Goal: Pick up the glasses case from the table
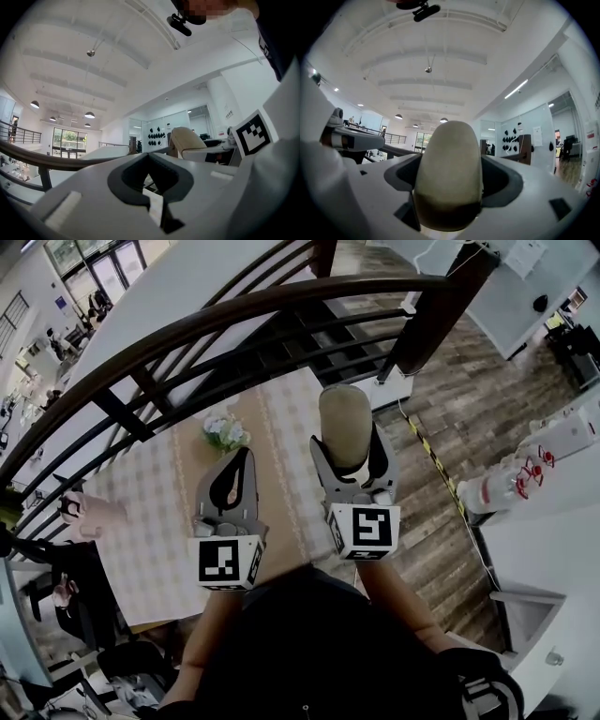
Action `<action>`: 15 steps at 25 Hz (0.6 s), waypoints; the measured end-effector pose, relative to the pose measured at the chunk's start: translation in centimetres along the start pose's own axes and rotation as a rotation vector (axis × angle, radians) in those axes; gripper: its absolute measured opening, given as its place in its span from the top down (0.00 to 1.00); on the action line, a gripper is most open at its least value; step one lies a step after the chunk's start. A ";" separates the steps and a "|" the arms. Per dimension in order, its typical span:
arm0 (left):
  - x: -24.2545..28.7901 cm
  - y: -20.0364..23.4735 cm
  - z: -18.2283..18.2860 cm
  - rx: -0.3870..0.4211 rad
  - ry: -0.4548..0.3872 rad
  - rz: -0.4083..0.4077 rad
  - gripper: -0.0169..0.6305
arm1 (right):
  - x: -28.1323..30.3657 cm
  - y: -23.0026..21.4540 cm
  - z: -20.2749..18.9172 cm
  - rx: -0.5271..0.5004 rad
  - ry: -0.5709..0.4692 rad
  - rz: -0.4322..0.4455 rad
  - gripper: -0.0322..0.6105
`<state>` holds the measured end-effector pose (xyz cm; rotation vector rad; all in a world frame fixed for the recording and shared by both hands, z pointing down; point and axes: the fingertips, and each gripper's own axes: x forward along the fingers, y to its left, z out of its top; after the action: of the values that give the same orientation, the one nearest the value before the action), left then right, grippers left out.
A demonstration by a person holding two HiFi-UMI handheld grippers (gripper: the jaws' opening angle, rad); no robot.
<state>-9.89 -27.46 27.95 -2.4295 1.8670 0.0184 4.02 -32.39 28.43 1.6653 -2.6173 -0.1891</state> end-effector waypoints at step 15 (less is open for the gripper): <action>-0.2 -1.0 2.1 0.013 -0.041 0.002 0.96 | -0.8 -0.7 2.2 0.025 -0.099 0.014 0.36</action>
<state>-8.90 -26.88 25.96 -2.3998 1.8463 0.0556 4.76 -31.80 26.22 1.6876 -2.7124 -0.2451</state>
